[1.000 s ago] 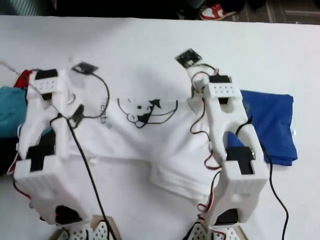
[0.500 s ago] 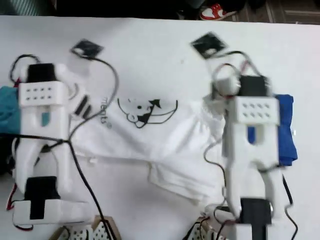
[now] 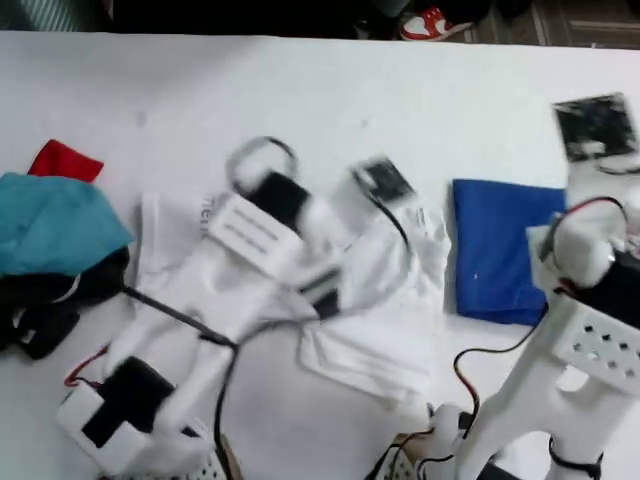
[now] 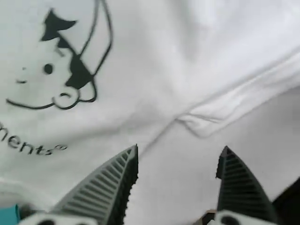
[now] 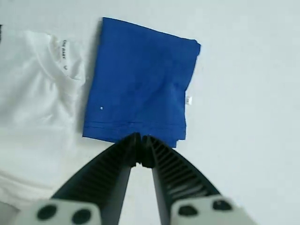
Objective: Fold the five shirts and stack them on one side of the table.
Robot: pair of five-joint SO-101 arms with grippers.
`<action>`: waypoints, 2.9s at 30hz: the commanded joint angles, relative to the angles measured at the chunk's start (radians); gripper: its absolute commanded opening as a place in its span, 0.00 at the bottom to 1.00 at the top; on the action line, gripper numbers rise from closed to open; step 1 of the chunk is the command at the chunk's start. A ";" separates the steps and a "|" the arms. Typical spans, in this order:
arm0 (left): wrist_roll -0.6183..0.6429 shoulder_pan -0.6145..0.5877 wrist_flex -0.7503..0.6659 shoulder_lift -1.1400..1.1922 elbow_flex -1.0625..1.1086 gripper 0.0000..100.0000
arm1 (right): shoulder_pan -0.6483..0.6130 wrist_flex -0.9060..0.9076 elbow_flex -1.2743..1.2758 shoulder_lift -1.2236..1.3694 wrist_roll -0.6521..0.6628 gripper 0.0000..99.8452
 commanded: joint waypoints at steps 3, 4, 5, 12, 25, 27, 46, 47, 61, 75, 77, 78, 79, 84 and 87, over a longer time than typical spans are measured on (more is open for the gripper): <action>0.077 0.196 -0.089 0.076 0.052 0.29 | 0.091 0.028 -0.034 -0.048 0.000 0.02; 0.083 0.219 -0.098 0.101 0.051 0.29 | 0.099 0.028 -0.034 -0.056 0.000 0.02; 0.084 0.240 -0.110 0.122 0.051 0.29 | 0.105 0.028 -0.034 -0.062 0.000 0.02; 0.083 0.338 -0.149 0.248 0.052 0.29 | 0.108 0.028 -0.034 -0.077 0.000 0.02; 0.077 0.328 -0.264 0.458 -0.005 0.29 | 0.107 0.028 -0.034 -0.077 0.000 0.02; 0.081 0.326 -0.252 0.498 -0.040 0.29 | 0.107 0.028 -0.034 -0.077 0.000 0.02; 0.083 0.300 -0.103 0.570 -0.316 0.02 | 0.107 0.028 -0.034 -0.077 0.000 0.02; 0.083 0.286 -0.104 0.553 -0.319 0.02 | 0.107 0.028 -0.034 -0.077 0.000 0.02; 0.083 0.028 -0.242 0.529 -0.321 0.08 | 0.104 0.028 -0.034 -0.077 0.000 0.02; 0.152 -0.145 -0.334 0.519 -0.361 0.28 | 0.104 0.028 -0.040 -0.079 0.000 0.02; 0.150 -0.185 -0.298 0.524 -0.420 0.26 | 0.104 0.028 -0.040 -0.079 0.000 0.02; 0.140 -0.202 -0.279 0.527 -0.454 0.25 | 0.104 0.028 -0.040 -0.079 0.000 0.02; 0.118 -0.219 -0.256 0.527 -0.485 0.24 | 0.104 0.028 -0.040 -0.079 0.000 0.02; 0.077 -0.242 -0.121 0.522 -0.615 0.23 | 0.104 0.028 -0.040 -0.079 0.000 0.02; 0.077 -0.208 0.008 0.521 -0.686 0.23 | 0.104 0.028 -0.040 -0.079 0.000 0.02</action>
